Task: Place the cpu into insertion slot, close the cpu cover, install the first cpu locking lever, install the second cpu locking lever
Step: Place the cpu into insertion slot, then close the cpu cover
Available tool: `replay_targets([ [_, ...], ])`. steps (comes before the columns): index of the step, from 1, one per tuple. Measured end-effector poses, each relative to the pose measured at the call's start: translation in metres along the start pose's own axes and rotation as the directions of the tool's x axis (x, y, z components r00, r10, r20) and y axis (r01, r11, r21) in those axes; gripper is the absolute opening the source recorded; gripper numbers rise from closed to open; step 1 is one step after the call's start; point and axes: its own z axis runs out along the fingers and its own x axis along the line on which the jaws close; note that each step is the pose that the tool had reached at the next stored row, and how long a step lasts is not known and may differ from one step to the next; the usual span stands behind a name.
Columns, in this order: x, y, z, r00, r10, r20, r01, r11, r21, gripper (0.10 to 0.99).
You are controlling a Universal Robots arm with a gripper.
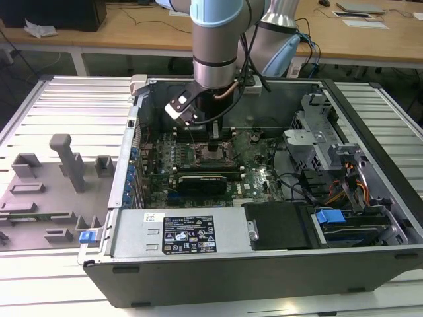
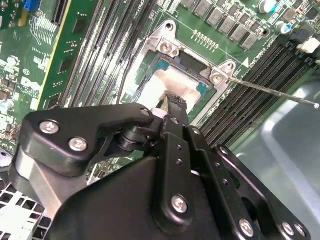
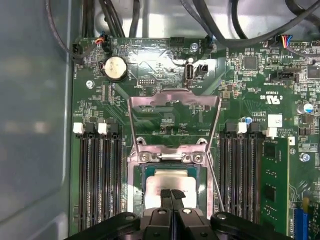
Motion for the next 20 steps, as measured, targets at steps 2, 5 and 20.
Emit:
replay_targets([
  [2,0.0,0.0005,-0.0094,1.0,0.0,-0.0001,0.0,1.0,0.0,0.106],
  [5,0.0001,0.0015,-0.0273,1.0,0.0,0.0003,0.0,1.0,0.0,0.106],
  [20,0.0002,0.0024,-0.043,1.0,0.0,0.0008,0.0,1.0,0.0,0.106],
])
